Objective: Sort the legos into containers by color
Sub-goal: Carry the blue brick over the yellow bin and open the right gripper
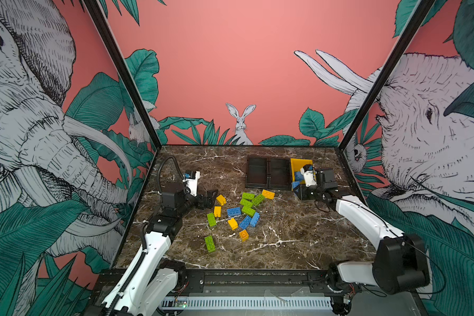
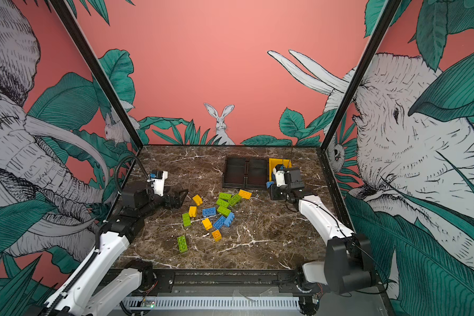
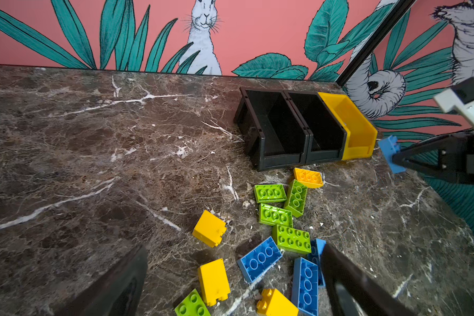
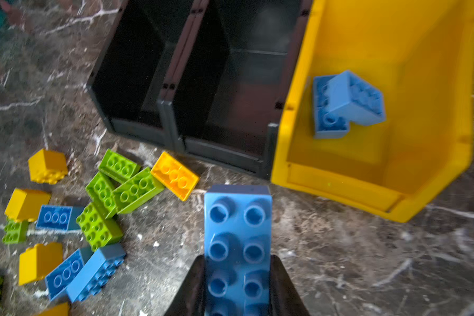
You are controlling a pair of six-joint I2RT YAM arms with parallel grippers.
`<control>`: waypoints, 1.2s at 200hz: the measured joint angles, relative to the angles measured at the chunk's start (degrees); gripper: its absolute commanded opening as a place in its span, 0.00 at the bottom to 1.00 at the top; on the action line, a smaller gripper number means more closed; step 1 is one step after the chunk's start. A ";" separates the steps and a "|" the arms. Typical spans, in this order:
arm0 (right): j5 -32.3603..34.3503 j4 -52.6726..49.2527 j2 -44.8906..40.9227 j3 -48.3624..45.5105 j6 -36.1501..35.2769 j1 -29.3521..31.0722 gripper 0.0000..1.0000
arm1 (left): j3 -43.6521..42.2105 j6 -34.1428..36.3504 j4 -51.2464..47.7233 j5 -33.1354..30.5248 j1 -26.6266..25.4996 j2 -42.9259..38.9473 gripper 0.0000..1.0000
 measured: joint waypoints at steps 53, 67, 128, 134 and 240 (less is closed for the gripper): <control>-1.25 0.48 14.64 11.26 0.46 -8.04 0.16 | 0.00 -2.16 2.86 -1.77 -4.72 1.16 0.99; -1.20 0.48 18.10 14.56 0.22 -8.24 0.17 | 0.00 -2.32 3.04 -2.32 -5.53 1.25 0.99; -0.37 1.09 25.99 21.73 -0.13 -8.11 0.26 | 0.00 -2.75 1.84 -4.35 -6.03 1.27 0.99; -0.33 1.03 26.49 22.16 -0.13 -8.11 0.29 | 0.00 -2.75 1.68 -4.48 -6.03 1.27 0.99; -0.26 -0.24 24.76 24.26 -1.09 -8.02 0.60 | 0.07 -3.28 -1.33 -7.23 -6.08 0.55 0.99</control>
